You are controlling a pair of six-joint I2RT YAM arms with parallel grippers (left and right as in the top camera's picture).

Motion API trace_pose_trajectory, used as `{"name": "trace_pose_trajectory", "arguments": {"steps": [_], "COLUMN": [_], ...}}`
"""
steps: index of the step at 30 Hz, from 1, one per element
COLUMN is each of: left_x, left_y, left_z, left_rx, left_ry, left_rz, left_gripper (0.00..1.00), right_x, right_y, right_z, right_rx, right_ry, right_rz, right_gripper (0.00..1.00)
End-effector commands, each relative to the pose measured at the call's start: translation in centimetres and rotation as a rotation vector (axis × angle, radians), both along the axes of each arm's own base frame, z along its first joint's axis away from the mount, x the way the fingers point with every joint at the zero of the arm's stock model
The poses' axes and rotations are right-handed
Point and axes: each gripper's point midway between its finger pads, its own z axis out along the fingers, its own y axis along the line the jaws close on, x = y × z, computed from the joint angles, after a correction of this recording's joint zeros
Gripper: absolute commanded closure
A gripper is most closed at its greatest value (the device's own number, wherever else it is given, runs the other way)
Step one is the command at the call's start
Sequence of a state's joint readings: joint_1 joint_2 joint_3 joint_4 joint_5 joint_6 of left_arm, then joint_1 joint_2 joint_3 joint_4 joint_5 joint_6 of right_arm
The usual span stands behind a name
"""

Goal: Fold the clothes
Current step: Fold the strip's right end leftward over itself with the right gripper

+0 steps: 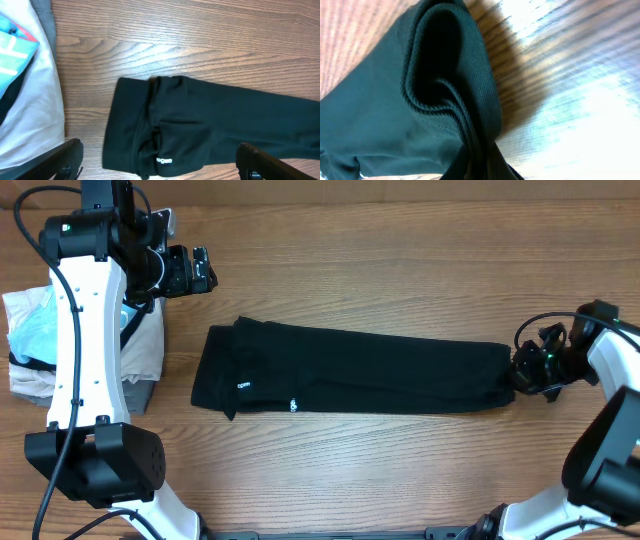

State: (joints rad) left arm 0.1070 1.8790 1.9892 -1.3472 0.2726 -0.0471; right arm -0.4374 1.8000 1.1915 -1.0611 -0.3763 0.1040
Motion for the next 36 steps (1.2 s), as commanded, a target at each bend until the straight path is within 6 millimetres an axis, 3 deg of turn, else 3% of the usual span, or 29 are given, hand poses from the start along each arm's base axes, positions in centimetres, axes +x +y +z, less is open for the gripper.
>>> {"name": "trace_pose_trajectory", "arguments": {"steps": [1,7,21,25,32,36], "left_x": [0.2,0.2,0.2,0.2,0.2,0.2], "left_y": [0.2,0.2,0.2,0.2,0.2,0.2], "left_z": [0.3,0.3,0.3,0.3,0.3,0.3], "left_rx": [0.009,0.009,0.009,0.009,0.009,0.009], "left_ry": [-0.016,-0.015,-0.016,-0.016,-0.016,-0.016], "left_rz": [-0.019,-0.019,-0.019,-0.019,-0.019,-0.019], "left_gripper": [0.00,0.00,0.00,0.00,0.00,0.00], "right_x": [0.8,1.4,0.6,1.0,0.8,0.5], "right_y": [0.7,6.0,15.6,17.3,18.3,19.2], "right_z": [1.9,2.2,1.5,1.5,0.6,0.6], "right_rx": [-0.068,-0.090,-0.148,-0.153,-0.151,-0.095], "right_ry": [-0.038,-0.051,-0.042,-0.066,-0.071,-0.080], "right_rz": [0.031,0.205,0.423,0.420,0.419,0.447], "right_gripper": [0.96,0.96,0.96,0.96,0.94,0.74]}}
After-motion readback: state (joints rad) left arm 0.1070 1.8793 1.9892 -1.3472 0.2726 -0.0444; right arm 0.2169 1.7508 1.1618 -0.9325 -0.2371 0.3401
